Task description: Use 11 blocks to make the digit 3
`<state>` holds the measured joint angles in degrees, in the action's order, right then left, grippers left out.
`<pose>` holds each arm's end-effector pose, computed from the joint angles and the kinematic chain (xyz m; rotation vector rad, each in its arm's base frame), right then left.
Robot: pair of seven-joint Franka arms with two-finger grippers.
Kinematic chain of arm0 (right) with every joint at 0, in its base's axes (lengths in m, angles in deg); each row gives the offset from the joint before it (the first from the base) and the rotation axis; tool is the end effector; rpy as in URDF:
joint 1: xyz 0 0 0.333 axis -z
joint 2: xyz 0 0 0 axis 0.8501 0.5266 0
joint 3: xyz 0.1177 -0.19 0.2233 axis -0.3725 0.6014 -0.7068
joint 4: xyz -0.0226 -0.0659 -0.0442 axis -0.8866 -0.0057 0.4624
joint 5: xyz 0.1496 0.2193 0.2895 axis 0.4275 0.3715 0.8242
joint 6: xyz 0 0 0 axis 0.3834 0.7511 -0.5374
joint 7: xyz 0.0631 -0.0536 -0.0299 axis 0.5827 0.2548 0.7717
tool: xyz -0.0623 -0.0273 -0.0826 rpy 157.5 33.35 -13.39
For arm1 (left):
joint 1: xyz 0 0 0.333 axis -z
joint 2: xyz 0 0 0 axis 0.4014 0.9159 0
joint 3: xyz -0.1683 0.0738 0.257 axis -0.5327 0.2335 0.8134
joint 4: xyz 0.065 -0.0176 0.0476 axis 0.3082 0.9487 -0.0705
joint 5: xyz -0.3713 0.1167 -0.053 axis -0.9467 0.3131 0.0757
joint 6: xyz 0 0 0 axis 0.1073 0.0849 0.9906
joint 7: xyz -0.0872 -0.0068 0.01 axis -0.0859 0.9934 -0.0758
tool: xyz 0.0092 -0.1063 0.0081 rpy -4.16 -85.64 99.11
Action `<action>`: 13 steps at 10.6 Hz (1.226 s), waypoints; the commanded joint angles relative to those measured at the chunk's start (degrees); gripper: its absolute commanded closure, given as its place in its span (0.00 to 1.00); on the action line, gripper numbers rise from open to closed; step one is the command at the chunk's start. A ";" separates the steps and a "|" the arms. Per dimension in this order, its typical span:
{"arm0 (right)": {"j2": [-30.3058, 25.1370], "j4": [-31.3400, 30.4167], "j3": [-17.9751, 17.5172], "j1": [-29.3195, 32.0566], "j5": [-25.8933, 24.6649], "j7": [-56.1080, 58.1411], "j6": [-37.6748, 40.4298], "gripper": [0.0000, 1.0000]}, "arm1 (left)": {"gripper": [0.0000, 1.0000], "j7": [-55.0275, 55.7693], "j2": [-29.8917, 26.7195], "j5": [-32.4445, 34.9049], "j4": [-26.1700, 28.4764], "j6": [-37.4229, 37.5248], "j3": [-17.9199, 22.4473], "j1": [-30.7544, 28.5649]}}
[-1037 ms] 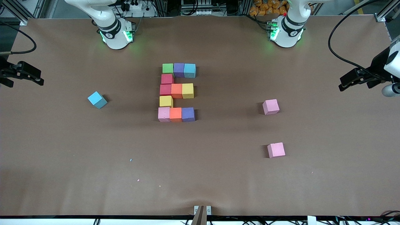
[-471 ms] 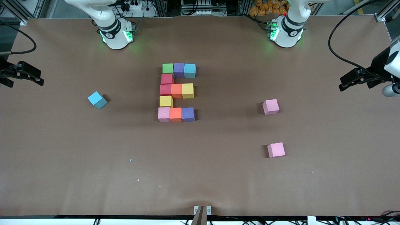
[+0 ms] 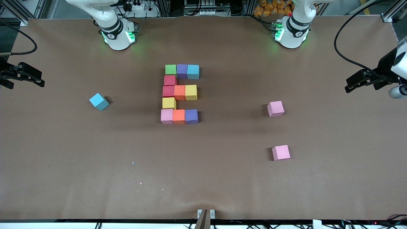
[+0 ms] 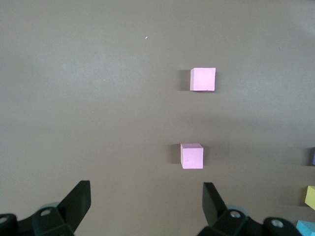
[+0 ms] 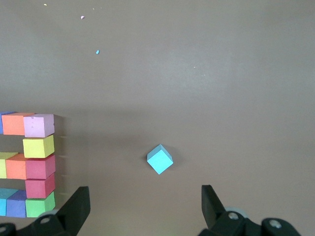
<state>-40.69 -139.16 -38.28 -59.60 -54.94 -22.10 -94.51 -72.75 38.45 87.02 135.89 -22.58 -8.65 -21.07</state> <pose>0.5655 -0.0130 0.6498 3.1153 0.1115 -0.0498 0.5689 -0.0431 0.6321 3.1242 0.1659 0.0345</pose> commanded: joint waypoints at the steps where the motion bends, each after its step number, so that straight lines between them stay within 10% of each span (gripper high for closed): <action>1: -0.82 -0.83 0.36 -0.29 0.50 0.75 -0.36 0.00 | 0.00 0.08 -0.95 1.52 0.78 0.10 -0.24 -0.22; 13: -1.00 -0.92 0.27 0.14 0.58 0.83 -0.36 0.00 | 0.00 0.08 -1.13 2.75 0.70 0.10 -0.33 -0.22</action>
<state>-40.69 -139.23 -38.18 -59.60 -54.94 -22.06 -94.56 -72.75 38.45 88.48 135.89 -22.59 -8.65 -21.07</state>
